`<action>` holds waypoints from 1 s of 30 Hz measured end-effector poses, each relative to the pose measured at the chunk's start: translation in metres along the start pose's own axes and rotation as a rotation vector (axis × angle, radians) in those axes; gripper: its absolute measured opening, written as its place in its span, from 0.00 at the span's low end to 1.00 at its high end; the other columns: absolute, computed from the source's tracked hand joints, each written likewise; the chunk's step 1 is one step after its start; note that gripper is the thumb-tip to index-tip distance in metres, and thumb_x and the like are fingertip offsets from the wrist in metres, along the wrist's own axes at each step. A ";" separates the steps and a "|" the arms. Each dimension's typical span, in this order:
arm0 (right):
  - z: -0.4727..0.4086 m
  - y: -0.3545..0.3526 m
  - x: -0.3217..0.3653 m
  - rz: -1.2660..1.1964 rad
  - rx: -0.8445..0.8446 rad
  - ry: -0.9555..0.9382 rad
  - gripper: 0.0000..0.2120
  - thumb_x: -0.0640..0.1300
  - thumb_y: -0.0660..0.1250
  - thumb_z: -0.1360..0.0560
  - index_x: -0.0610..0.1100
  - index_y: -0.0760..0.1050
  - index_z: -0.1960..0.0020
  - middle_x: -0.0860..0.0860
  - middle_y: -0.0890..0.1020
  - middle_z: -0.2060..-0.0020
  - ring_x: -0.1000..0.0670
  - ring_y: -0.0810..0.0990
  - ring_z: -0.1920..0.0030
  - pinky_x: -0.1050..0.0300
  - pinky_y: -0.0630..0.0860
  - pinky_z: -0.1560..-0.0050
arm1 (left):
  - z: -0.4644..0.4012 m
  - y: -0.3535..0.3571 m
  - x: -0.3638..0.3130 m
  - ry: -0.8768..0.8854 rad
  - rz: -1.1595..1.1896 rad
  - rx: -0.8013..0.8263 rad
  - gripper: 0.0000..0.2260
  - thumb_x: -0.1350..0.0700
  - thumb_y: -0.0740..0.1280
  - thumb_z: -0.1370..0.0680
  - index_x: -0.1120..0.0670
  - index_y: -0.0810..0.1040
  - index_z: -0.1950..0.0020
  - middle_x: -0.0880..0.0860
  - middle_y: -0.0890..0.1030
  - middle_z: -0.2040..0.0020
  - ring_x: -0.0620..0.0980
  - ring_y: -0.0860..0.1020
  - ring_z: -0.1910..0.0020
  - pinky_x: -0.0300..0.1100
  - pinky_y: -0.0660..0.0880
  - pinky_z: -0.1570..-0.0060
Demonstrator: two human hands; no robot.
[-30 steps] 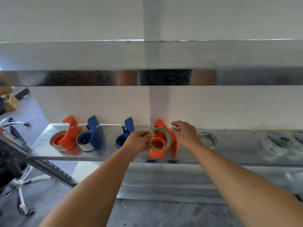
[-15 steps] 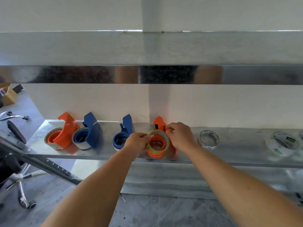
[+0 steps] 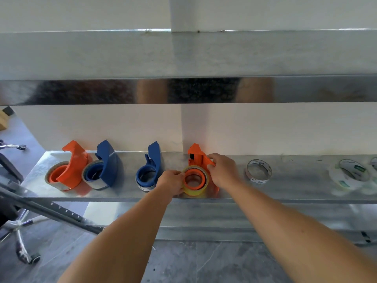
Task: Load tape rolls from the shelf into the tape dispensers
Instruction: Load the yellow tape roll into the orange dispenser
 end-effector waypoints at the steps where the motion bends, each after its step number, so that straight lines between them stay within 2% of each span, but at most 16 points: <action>1: 0.000 0.001 -0.001 -0.003 -0.005 0.009 0.18 0.42 0.63 0.22 0.47 0.74 0.33 0.44 0.80 0.40 0.43 0.77 0.40 0.53 0.72 0.42 | -0.001 0.001 0.000 -0.001 -0.006 -0.003 0.06 0.55 0.65 0.18 0.55 0.80 0.48 0.59 0.83 0.48 0.58 0.82 0.47 0.53 0.82 0.47; 4: 0.000 0.002 -0.010 0.010 -0.015 0.062 0.19 0.41 0.61 0.21 0.45 0.72 0.30 0.44 0.79 0.37 0.42 0.76 0.37 0.55 0.71 0.40 | -0.003 0.003 -0.001 0.001 -0.056 -0.004 0.06 0.55 0.64 0.18 0.55 0.80 0.47 0.59 0.83 0.48 0.58 0.82 0.48 0.54 0.82 0.47; 7: -0.003 0.003 -0.016 0.007 -0.024 0.093 0.16 0.39 0.60 0.22 0.47 0.78 0.37 0.45 0.82 0.41 0.43 0.78 0.42 0.57 0.72 0.47 | -0.003 0.004 0.000 -0.003 -0.082 0.015 0.06 0.55 0.65 0.19 0.55 0.81 0.47 0.59 0.83 0.49 0.58 0.82 0.48 0.54 0.82 0.47; 11: -0.004 0.005 -0.015 -0.034 -0.016 0.081 0.15 0.37 0.59 0.23 0.47 0.80 0.43 0.46 0.83 0.45 0.44 0.79 0.46 0.59 0.70 0.52 | -0.003 0.004 0.002 -0.017 -0.048 0.029 0.05 0.57 0.66 0.20 0.52 0.81 0.53 0.59 0.84 0.49 0.59 0.83 0.48 0.55 0.81 0.46; 15: -0.004 0.007 -0.020 -0.089 -0.026 0.098 0.12 0.39 0.62 0.23 0.48 0.81 0.44 0.47 0.83 0.46 0.45 0.79 0.46 0.59 0.70 0.52 | -0.002 0.011 0.002 -0.023 0.034 0.078 0.10 0.57 0.67 0.20 0.56 0.80 0.40 0.58 0.84 0.47 0.57 0.83 0.47 0.52 0.82 0.47; 18: -0.003 0.011 -0.025 -0.169 -0.016 0.133 0.11 0.41 0.63 0.22 0.48 0.80 0.44 0.48 0.83 0.47 0.46 0.80 0.47 0.61 0.68 0.53 | 0.003 0.016 -0.002 -0.021 0.068 0.114 0.12 0.58 0.68 0.21 0.57 0.79 0.38 0.57 0.83 0.46 0.55 0.82 0.47 0.50 0.82 0.48; 23: 0.004 0.013 -0.036 -0.315 -0.026 0.171 0.09 0.42 0.65 0.23 0.48 0.79 0.44 0.47 0.83 0.48 0.48 0.80 0.50 0.55 0.76 0.48 | 0.013 0.003 -0.009 0.026 0.117 0.113 0.12 0.57 0.72 0.23 0.56 0.78 0.40 0.57 0.83 0.46 0.52 0.82 0.49 0.40 0.82 0.59; 24: 0.005 0.015 -0.037 -0.343 -0.018 0.178 0.09 0.42 0.65 0.23 0.48 0.78 0.44 0.47 0.83 0.48 0.49 0.80 0.51 0.53 0.77 0.48 | 0.013 0.000 -0.012 0.055 0.109 0.097 0.13 0.56 0.73 0.24 0.56 0.78 0.41 0.57 0.83 0.47 0.51 0.82 0.50 0.41 0.82 0.58; 27: 0.007 0.022 -0.039 -0.426 -0.012 0.193 0.08 0.43 0.64 0.23 0.52 0.77 0.47 0.49 0.83 0.50 0.48 0.82 0.52 0.47 0.80 0.48 | 0.012 -0.010 -0.019 0.128 0.055 0.026 0.17 0.50 0.77 0.28 0.52 0.80 0.43 0.53 0.83 0.49 0.52 0.82 0.48 0.51 0.81 0.45; 30: 0.009 0.030 -0.041 -0.419 0.028 0.229 0.11 0.42 0.63 0.23 0.50 0.78 0.43 0.50 0.83 0.50 0.46 0.82 0.51 0.50 0.80 0.50 | 0.019 -0.014 -0.024 0.171 -0.013 -0.016 0.20 0.44 0.77 0.32 0.49 0.79 0.45 0.51 0.83 0.48 0.52 0.81 0.47 0.54 0.79 0.42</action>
Point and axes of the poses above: each hand's wrist, its own z-axis away from the middle knuckle, its own y-axis out of the palm, x = y × z, the point moved 9 cm from there along -z, towards the middle knuckle
